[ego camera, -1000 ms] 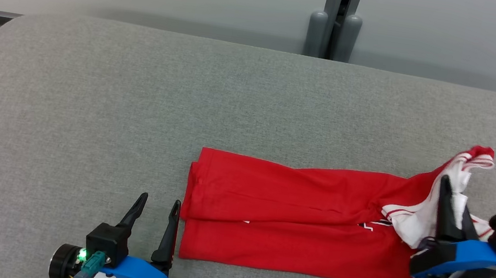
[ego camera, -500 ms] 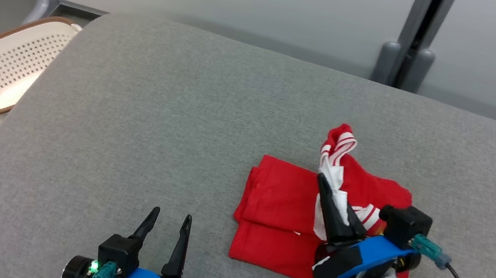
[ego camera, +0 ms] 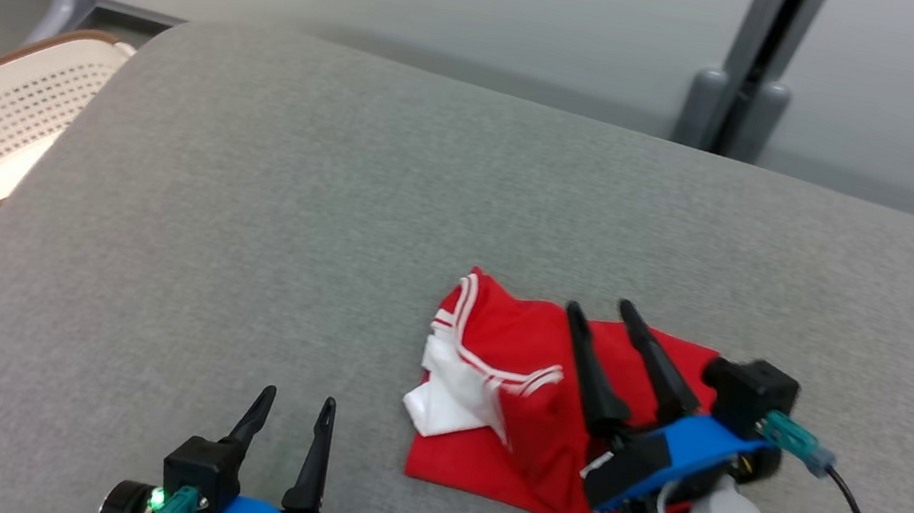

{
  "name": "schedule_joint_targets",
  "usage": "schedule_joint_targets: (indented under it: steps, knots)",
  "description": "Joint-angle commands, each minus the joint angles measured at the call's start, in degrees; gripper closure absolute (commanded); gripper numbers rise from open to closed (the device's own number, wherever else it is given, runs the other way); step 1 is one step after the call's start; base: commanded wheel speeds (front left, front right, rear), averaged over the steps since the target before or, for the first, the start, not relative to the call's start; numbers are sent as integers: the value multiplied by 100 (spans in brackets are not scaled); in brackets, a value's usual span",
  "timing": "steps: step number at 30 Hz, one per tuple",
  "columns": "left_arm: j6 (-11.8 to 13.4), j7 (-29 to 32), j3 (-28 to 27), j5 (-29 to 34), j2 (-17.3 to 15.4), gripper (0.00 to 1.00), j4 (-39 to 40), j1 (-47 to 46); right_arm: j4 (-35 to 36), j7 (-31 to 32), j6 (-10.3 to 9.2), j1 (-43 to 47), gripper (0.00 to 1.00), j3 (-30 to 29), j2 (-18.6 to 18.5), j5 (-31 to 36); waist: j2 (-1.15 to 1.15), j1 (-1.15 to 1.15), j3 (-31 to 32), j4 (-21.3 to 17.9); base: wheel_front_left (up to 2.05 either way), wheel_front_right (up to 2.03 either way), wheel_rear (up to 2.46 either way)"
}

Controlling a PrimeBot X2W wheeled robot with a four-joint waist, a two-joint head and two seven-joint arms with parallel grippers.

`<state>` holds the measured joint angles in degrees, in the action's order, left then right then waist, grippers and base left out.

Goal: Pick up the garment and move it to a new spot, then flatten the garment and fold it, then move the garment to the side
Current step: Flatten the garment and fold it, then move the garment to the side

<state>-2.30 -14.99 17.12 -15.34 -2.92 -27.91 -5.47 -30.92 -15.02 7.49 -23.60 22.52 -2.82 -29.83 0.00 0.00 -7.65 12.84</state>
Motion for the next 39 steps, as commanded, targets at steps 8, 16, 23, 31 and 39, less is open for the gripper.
schedule_joint_targets:
  steps: [8,16,23,31,39]
  knots:
    - [33,-27,-321,183,-1,0,178,-43,182,-16,0,729,0,-1337,-15,1271,0,0,186,-774,0,0,0]
    - [63,-27,-611,429,0,0,375,118,451,-17,0,1344,0,-2171,-12,2154,0,0,233,-1230,0,0,0]
    - [55,-27,-760,655,-2,0,558,432,466,-17,0,1739,0,-2279,-13,2298,0,0,325,-1388,0,0,0]
    - [11,-27,-756,687,1,0,591,528,415,-17,0,1840,0,-2262,-13,2156,0,0,401,-1366,0,0,0]
    - [-60,-27,-549,634,0,0,589,314,-71,-18,0,1312,0,-1868,-14,2092,0,0,176,-1034,0,0,0]
